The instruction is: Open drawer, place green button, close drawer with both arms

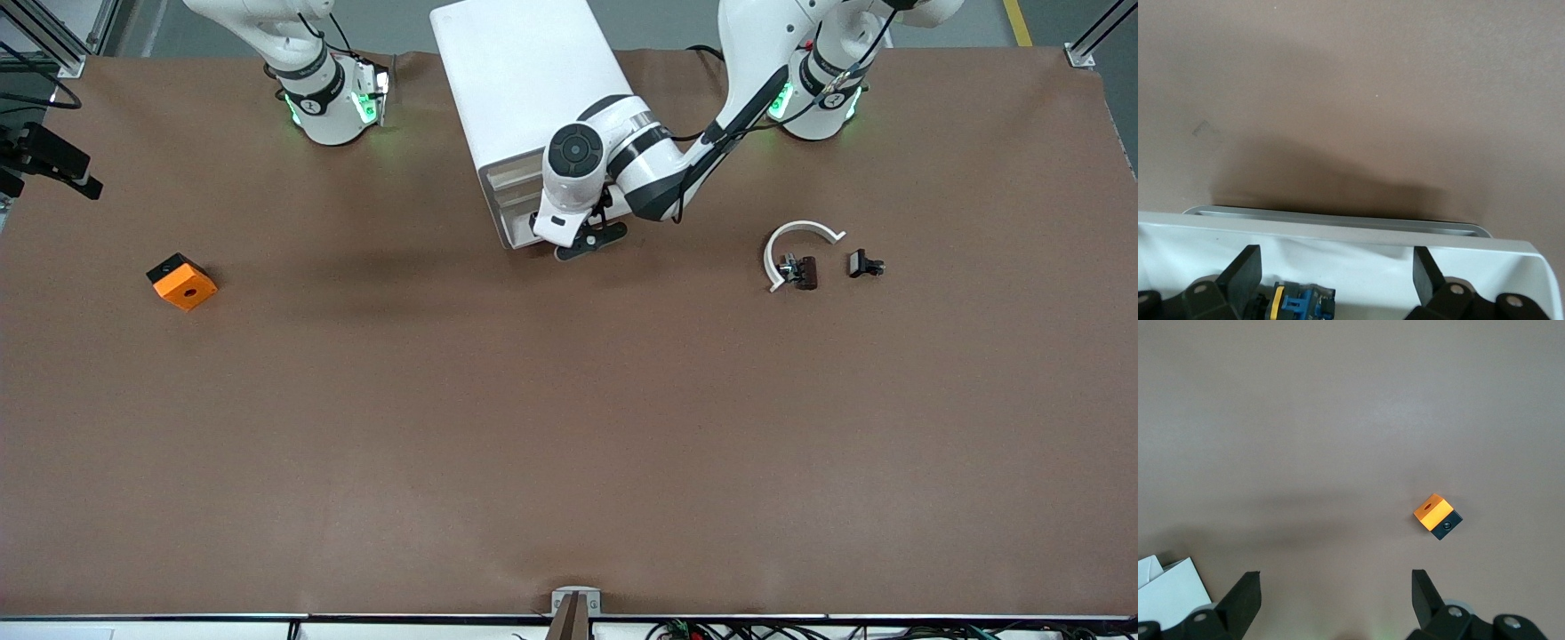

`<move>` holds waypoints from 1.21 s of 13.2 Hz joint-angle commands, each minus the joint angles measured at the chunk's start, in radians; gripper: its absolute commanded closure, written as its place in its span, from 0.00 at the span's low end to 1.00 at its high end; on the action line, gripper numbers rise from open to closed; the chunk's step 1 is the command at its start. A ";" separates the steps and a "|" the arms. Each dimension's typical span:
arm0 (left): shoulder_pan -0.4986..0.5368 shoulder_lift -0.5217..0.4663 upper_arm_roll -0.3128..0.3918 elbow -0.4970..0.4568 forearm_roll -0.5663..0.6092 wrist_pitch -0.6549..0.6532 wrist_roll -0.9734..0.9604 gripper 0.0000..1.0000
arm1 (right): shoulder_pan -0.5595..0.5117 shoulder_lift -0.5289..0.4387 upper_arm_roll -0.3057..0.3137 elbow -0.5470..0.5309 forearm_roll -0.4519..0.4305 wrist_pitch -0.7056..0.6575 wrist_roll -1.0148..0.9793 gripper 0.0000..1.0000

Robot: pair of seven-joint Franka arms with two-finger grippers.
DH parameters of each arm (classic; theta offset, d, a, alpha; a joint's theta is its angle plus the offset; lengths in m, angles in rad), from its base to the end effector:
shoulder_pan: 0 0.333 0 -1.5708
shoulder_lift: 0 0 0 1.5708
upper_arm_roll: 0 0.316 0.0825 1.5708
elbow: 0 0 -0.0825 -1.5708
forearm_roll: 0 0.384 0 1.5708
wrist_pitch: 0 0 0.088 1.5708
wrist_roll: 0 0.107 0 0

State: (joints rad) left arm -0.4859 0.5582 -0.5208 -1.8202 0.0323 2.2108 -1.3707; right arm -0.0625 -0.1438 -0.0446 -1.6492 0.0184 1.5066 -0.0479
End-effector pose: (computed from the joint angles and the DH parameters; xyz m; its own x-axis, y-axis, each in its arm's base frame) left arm 0.3610 -0.5256 0.2584 0.8893 0.3797 -0.2550 0.3807 -0.9235 -0.0473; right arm 0.4995 -0.0535 0.6580 0.9983 -0.0575 0.0023 -0.0575 -0.9980 -0.0247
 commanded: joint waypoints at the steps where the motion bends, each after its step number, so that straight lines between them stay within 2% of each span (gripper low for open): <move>1: 0.012 0.014 -0.005 0.050 -0.009 -0.054 0.011 0.00 | -0.011 -0.023 0.008 -0.024 0.003 0.015 -0.009 0.00; 6: 0.007 0.025 0.011 0.062 0.021 -0.048 0.113 0.00 | -0.011 -0.023 0.006 -0.017 0.003 0.017 -0.007 0.00; 9: 0.009 0.051 0.013 0.077 0.072 -0.043 0.114 0.00 | -0.013 -0.022 0.005 -0.017 0.003 0.015 -0.009 0.00; 16: -0.005 0.097 0.012 0.076 0.069 -0.040 0.096 0.00 | -0.010 -0.022 0.006 -0.017 0.003 0.014 -0.007 0.00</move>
State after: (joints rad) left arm -0.4783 0.6360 -0.5111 -1.7643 0.0898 2.1768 -1.2695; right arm -0.0626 -0.1450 -0.0459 -1.6492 0.0184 1.5154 -0.0479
